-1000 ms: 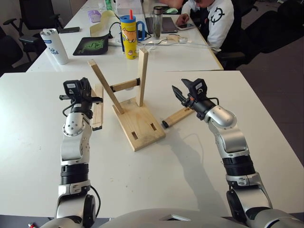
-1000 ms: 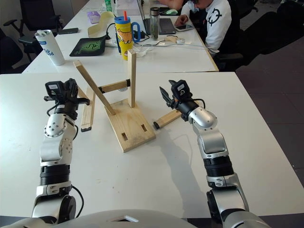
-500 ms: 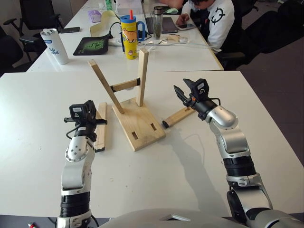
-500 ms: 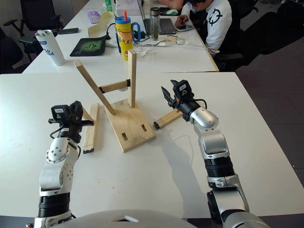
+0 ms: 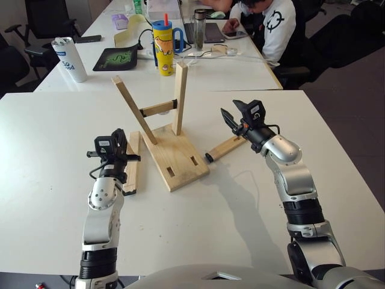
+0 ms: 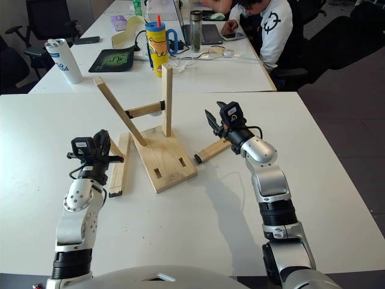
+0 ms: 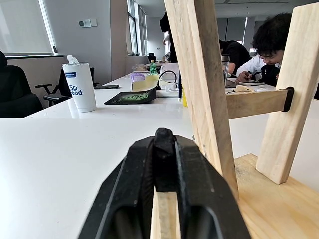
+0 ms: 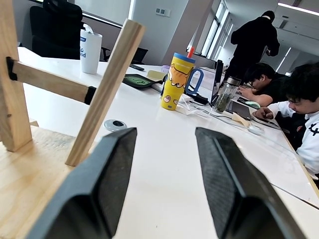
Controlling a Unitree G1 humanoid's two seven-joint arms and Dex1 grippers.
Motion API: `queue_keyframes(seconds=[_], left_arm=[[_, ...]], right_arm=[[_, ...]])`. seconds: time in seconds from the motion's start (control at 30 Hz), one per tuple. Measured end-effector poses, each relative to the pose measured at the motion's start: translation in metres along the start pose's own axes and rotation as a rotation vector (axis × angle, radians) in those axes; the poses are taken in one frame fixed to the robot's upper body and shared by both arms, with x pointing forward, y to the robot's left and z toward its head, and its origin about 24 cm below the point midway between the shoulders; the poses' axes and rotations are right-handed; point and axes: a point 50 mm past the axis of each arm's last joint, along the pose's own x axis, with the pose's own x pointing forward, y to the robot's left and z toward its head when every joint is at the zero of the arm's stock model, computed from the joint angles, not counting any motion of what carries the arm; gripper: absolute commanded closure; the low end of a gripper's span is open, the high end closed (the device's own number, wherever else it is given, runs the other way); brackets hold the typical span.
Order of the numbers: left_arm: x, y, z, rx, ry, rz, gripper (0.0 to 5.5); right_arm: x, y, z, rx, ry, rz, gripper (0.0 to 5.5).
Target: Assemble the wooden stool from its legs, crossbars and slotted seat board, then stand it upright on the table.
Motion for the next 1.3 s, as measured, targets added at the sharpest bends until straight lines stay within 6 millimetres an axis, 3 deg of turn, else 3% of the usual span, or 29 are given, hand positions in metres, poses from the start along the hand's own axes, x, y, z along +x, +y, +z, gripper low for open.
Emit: queue_keyframes(seconds=[0.2, 0.23, 0.3, 0.4, 0.53, 0.6, 0.73, 1.0, 1.17, 1.3], left_arm=[[0.002, 0.001, -0.001, 0.016, 0.002, -0.024, 5.06], [0.002, 0.001, -0.001, 0.019, 0.002, -0.025, 4.70], [0.002, 0.002, -0.002, 0.021, 0.008, -0.022, 4.49], [-0.008, 0.007, -0.030, 0.021, 0.193, -0.003, 4.15], [0.002, 0.005, 0.003, 0.029, 0.077, 0.001, 4.15], [0.010, 0.003, 0.031, 0.030, -0.025, 0.001, 4.15], [0.015, 0.005, 0.057, 0.030, -0.103, 0.014, 4.15], [0.033, 0.016, 0.122, -0.034, -0.309, 0.028, 5.36], [0.045, 0.027, 0.141, -0.115, -0.358, 0.050, 5.48], [0.058, 0.025, 0.125, -0.148, -0.272, 0.047, 5.48]], right_arm=[[0.000, 0.000, 0.001, -0.001, -0.004, -0.001, 3.33], [0.000, 0.000, 0.001, -0.002, -0.005, -0.002, 3.33], [0.000, 0.000, 0.001, -0.002, -0.005, -0.002, 3.33], [0.000, 0.000, 0.001, -0.001, -0.004, -0.008, 3.33], [0.000, 0.000, 0.001, -0.001, -0.006, -0.007, 3.33], [0.000, 0.000, 0.002, -0.002, -0.006, -0.007, 3.33], [0.000, 0.000, 0.002, -0.002, -0.006, -0.008, 3.33], [0.000, 0.000, 0.001, -0.001, -0.003, -0.008, 3.33], [0.001, 0.000, -0.001, 0.002, 0.003, -0.009, 3.33], [0.001, 0.000, -0.002, 0.002, 0.005, -0.009, 3.33]])
